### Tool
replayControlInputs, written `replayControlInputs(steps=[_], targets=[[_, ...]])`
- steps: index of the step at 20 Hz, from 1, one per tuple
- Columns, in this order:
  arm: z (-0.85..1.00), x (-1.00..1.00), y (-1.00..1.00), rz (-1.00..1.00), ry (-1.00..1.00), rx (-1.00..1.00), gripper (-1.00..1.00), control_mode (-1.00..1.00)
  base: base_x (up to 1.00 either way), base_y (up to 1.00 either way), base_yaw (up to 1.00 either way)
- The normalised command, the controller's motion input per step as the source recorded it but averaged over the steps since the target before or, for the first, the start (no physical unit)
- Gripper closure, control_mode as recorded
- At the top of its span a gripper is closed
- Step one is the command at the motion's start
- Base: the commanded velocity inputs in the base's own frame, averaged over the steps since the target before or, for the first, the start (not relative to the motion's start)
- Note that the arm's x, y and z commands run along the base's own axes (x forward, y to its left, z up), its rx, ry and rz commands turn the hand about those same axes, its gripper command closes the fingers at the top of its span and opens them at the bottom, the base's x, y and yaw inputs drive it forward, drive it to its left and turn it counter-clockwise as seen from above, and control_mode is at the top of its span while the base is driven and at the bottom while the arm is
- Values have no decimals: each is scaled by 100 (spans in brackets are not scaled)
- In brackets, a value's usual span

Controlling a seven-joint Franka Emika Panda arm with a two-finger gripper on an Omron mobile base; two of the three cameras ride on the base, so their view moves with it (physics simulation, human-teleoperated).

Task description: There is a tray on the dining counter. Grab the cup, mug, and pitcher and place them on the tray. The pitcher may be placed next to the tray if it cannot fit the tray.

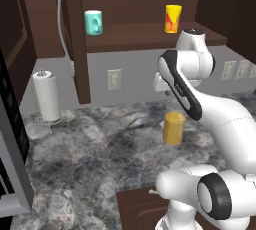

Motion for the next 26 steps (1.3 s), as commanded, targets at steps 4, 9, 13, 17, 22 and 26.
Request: replayControlInputs(steps=[4, 9, 13, 17, 22, 26], targets=[[10, -2, 0, -2, 0, 0, -100, -100, 0, 0, 0], [27, -14, -2, -9, 0, 0, -100, -100, 0, 0, 0], [33, -25, -15, -13, 0, 1, -100, -100, 0, 0, 0], [34, -37, -20, -15, -6, 6, -100, -100, 0, 0, 0], [27, -42, -12, -16, -13, 11, -100, -100, 0, 0, 0], [24, -13, 0, -18, -15, 12, -100, -100, 0, 0, 0]])
